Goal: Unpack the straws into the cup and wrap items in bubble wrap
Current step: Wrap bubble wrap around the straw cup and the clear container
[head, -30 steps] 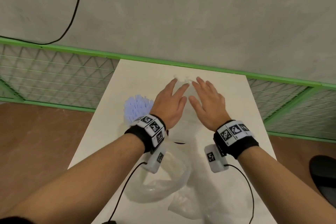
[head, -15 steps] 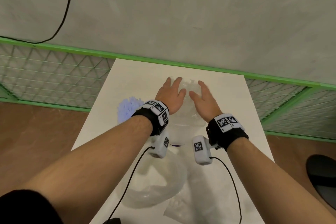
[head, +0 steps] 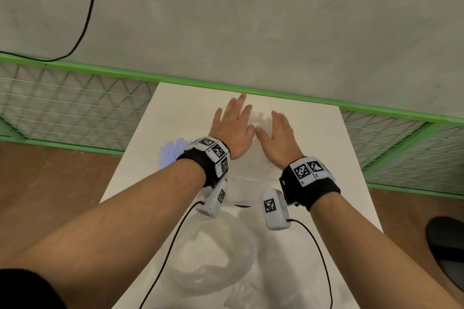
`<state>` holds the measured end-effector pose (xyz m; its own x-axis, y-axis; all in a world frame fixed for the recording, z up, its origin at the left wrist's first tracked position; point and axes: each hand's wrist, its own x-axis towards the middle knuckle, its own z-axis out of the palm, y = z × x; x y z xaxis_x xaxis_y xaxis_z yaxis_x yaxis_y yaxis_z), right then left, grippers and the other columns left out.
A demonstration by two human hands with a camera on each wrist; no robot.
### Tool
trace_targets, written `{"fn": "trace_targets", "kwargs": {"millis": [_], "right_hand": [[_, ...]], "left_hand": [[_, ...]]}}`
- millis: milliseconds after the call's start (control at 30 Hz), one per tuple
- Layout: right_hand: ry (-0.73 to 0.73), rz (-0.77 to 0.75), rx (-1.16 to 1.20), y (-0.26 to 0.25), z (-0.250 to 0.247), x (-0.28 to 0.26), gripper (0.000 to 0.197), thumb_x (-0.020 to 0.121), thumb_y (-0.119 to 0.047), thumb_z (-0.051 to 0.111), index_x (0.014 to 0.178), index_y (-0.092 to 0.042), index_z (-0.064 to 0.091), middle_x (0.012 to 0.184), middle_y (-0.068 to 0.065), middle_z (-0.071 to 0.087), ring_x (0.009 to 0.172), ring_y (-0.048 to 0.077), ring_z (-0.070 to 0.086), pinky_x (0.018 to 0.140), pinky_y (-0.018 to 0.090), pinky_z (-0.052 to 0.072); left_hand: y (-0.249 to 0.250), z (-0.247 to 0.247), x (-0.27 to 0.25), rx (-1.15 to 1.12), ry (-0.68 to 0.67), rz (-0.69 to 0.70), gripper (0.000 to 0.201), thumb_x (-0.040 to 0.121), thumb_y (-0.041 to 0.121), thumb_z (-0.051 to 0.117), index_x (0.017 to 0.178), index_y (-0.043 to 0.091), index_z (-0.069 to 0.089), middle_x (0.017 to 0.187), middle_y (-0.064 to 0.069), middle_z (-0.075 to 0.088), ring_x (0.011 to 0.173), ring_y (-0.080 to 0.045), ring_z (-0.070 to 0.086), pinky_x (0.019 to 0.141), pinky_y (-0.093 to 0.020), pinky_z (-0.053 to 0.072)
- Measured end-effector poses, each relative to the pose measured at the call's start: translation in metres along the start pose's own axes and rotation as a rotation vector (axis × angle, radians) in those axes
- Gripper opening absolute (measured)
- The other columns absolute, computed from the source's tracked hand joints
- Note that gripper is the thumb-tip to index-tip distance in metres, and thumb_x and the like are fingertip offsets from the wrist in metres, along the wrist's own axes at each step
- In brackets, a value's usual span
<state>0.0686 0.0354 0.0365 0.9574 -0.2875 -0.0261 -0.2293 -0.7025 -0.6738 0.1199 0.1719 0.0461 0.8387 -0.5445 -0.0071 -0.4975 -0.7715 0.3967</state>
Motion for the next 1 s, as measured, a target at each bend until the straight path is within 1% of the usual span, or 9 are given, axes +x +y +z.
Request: {"fn": "trace_targets", "kwargs": {"millis": [100, 167, 267, 367, 467, 600, 700, 833, 1000], "right_hand": [[0.032, -0.055, 0.011, 0.003, -0.005, -0.005, 0.061, 0.102, -0.035, 0.04, 0.155, -0.029, 0.01, 0.164, -0.005, -0.004, 0.15, 0.023, -0.006, 0.117, 0.047, 0.008], [0.111, -0.177, -0.012, 0.009, -0.009, -0.011, 0.055, 0.099, -0.031, 0.043, 0.15, -0.023, 0.026, 0.161, 0.0, 0.015, 0.148, 0.02, 0.01, 0.117, 0.046, 0.016], [0.015, -0.269, -0.059, 0.019, -0.009, -0.023, 0.049, 0.094, -0.033, 0.038, 0.14, -0.017, 0.047, 0.151, 0.002, 0.038, 0.141, 0.016, 0.03, 0.116, 0.042, 0.027], [0.046, -0.404, -0.037, 0.025, -0.011, -0.033, 0.032, 0.095, -0.024, 0.048, 0.12, -0.018, 0.067, 0.136, -0.002, 0.057, 0.131, 0.014, 0.046, 0.11, 0.032, 0.036], [0.075, -0.327, 0.147, 0.023, -0.021, -0.034, 0.022, 0.095, -0.014, 0.058, 0.11, -0.021, 0.073, 0.129, -0.01, 0.061, 0.124, 0.003, 0.049, 0.105, 0.013, 0.032], [0.131, -0.205, 0.064, 0.019, -0.037, -0.01, 0.036, 0.093, -0.005, 0.054, 0.125, -0.018, 0.061, 0.13, 0.0, 0.053, 0.114, 0.015, 0.053, 0.092, 0.02, 0.039], [-0.011, -0.158, -0.127, 0.008, -0.047, 0.018, 0.045, 0.093, -0.005, 0.05, 0.135, -0.02, 0.053, 0.14, 0.007, 0.047, 0.119, 0.026, 0.053, 0.1, 0.025, 0.037], [-0.258, -0.03, -0.354, -0.013, -0.049, 0.039, 0.046, 0.095, -0.028, 0.054, 0.141, -0.02, 0.047, 0.142, 0.004, 0.05, 0.127, 0.025, 0.049, 0.099, 0.031, 0.037], [-0.117, 0.01, -0.382, -0.019, -0.04, 0.051, 0.02, 0.09, -0.023, 0.055, 0.1, -0.016, 0.072, 0.106, 0.011, 0.068, 0.094, 0.029, 0.064, 0.076, 0.029, 0.049]], "left_hand": [[0.0, 0.004, -0.007, 0.058, -0.073, 0.13, 0.056, 0.105, 0.035, 0.023, 0.157, 0.025, 0.006, 0.165, 0.009, -0.005, 0.152, -0.011, -0.004, 0.123, -0.042, -0.002], [-0.002, 0.004, -0.009, 0.131, -0.159, 0.094, 0.059, 0.104, 0.044, 0.018, 0.158, 0.024, 0.002, 0.166, 0.009, -0.003, 0.152, -0.009, -0.003, 0.123, -0.042, -0.003], [-0.001, 0.001, -0.006, 0.253, -0.164, 0.055, 0.073, 0.098, 0.06, 0.017, 0.157, 0.021, 0.003, 0.166, 0.006, 0.0, 0.152, -0.012, 0.0, 0.123, -0.044, -0.002], [0.003, -0.002, -0.003, 0.218, -0.15, 0.078, 0.072, 0.095, 0.06, 0.029, 0.154, 0.02, 0.017, 0.163, -0.001, 0.012, 0.151, -0.015, 0.011, 0.123, -0.046, -0.003], [0.001, -0.01, -0.001, -0.038, -0.058, 0.087, 0.046, 0.094, 0.048, 0.043, 0.134, 0.027, 0.043, 0.149, 0.001, 0.032, 0.141, -0.015, 0.032, 0.121, -0.046, 0.003], [-0.006, -0.023, 0.0, -0.246, 0.2, -0.142, 0.034, 0.094, 0.024, 0.048, 0.128, 0.023, 0.049, 0.14, -0.005, 0.038, 0.123, -0.025, 0.046, 0.105, -0.041, 0.028], [-0.014, -0.028, 0.012, -0.233, 0.021, -0.247, 0.045, 0.094, 0.006, 0.043, 0.137, 0.02, 0.047, 0.143, -0.009, 0.039, 0.119, -0.032, 0.051, 0.1, -0.037, 0.041], [-0.016, -0.032, 0.027, -0.201, -0.077, -0.221, 0.037, 0.097, 0.017, 0.05, 0.133, 0.019, 0.058, 0.135, -0.009, 0.058, 0.122, -0.029, 0.055, 0.104, -0.035, 0.044], [-0.015, -0.038, 0.034, -0.215, 0.0, -0.17, 0.024, 0.092, 0.016, 0.065, 0.114, 0.013, 0.072, 0.116, -0.008, 0.069, 0.114, -0.023, 0.059, 0.097, -0.027, 0.044]]}}
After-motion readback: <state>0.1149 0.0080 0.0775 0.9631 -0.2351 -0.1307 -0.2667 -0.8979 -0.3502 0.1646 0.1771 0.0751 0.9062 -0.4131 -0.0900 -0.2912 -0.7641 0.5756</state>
